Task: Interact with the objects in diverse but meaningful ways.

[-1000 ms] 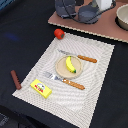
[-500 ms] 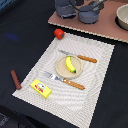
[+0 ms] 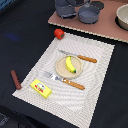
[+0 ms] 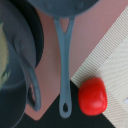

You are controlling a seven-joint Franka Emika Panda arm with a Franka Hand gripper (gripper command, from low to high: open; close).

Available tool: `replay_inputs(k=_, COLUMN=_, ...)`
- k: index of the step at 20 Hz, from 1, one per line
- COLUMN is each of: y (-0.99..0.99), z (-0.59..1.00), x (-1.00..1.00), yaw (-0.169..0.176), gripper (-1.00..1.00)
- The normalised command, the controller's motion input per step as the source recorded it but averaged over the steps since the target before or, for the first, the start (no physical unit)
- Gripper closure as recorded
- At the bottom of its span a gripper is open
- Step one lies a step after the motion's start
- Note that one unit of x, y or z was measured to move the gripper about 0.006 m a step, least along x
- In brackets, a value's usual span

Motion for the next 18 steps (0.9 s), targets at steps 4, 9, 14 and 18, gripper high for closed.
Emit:
replay_inputs(k=4, y=-0.47, z=-0.02, x=-0.66, yaw=-0.149, gripper=-1.0)
replay_inputs(k=9, y=-0.3, z=0.14, x=-0.58, yaw=-0.18, gripper=-1.0)
replay_inputs(k=14, y=-0.2, z=0.18, x=-0.6, yaw=-0.19, gripper=-1.0)
replay_inputs(k=18, y=-0.25, z=0.0, x=-0.72, yaw=-0.15, gripper=-1.0)
